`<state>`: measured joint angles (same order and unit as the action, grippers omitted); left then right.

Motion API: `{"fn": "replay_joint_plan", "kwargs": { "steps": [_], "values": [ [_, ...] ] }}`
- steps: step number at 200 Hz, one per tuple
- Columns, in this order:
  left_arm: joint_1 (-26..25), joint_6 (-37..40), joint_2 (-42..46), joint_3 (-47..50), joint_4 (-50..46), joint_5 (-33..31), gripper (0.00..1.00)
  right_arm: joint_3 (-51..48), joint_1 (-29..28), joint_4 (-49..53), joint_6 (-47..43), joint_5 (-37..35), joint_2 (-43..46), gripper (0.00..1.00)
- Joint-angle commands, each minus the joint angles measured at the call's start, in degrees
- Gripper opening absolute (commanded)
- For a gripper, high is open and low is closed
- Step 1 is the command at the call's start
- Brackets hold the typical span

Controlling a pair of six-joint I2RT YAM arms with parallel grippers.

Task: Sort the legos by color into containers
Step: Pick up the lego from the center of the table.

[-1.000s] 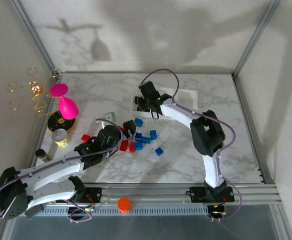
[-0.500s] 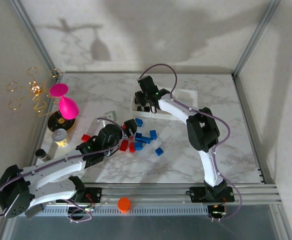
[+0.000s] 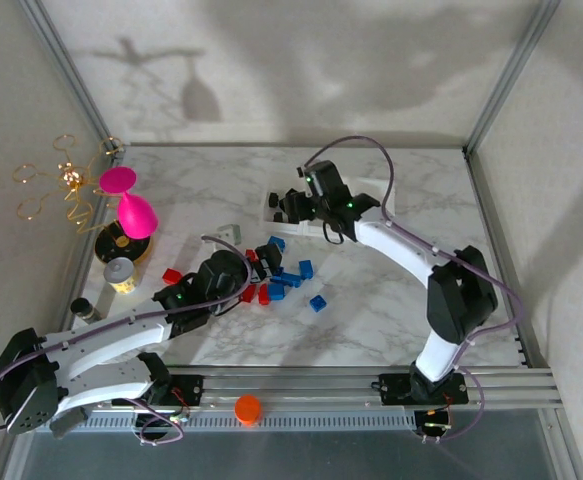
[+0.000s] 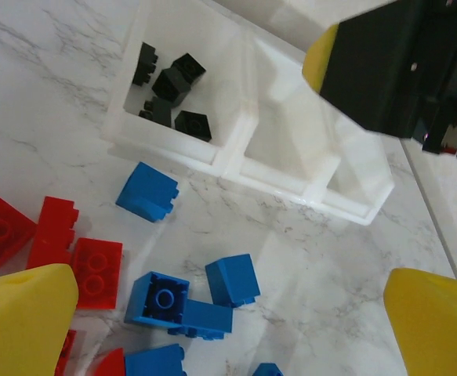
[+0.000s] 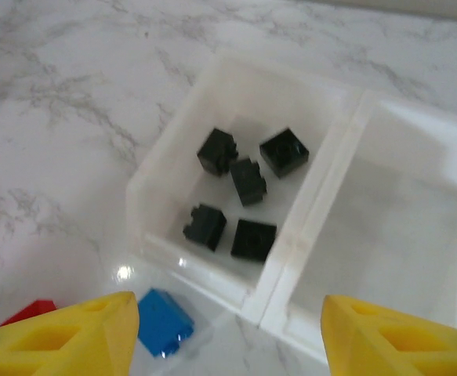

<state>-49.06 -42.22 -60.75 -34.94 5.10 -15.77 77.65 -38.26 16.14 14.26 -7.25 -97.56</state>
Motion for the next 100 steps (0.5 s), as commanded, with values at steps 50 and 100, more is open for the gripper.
{"fn": "replay_joint_plan", "kwargs": {
  "steps": [50, 100],
  "values": [
    [-4.19, -3.96, 2.88, 2.27, 0.87, -1.62, 1.0, -16.12, -1.29, -0.59, 9.56, 0.55, 9.75, 0.65],
    [-6.2, -6.43, 3.44, 4.5, 1.4, -3.79, 1.0, -23.77, -5.54, -5.02, 15.7, -1.06, 10.11, 0.67]
  ]
}}
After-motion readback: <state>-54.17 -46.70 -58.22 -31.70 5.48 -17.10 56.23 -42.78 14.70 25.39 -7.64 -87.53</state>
